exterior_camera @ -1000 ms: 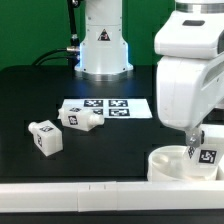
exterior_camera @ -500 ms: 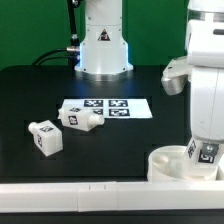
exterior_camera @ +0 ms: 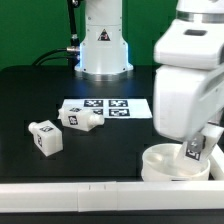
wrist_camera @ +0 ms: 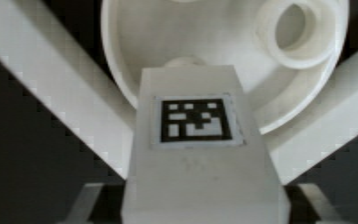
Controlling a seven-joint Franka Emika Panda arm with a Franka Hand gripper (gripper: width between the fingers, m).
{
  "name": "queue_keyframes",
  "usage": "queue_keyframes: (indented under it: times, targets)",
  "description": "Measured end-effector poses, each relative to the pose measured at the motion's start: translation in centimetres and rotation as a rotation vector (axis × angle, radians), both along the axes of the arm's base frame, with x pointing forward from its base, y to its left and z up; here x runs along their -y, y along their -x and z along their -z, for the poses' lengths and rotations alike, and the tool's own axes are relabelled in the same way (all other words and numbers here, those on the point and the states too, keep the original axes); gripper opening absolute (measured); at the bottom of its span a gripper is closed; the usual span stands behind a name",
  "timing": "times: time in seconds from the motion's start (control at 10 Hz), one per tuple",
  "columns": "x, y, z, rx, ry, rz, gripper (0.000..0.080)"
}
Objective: Assemble stool
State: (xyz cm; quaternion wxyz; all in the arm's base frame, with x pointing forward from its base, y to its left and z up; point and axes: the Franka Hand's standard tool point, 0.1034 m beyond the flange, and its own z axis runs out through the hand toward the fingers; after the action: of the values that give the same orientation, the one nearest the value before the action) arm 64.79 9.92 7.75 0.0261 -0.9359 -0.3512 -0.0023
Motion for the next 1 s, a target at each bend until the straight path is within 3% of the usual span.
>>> queue_keyframes:
  times: [0.2, 0.6, 0.8, 1.0]
  targets:
    - [0.1, -0.1, 0.2, 0.001, -0.031, 0.307, 0.0333]
    - [-0.2, -0.4, 0.2, 0.01, -0.044, 0.615, 0.0334]
    - [-0.5, -0.3, 0.2, 0.008, -0.078, 0.927, 0.0334]
    - [0.5, -0.2, 0.3, -0.064, -0.143, 1.316, 0.0335]
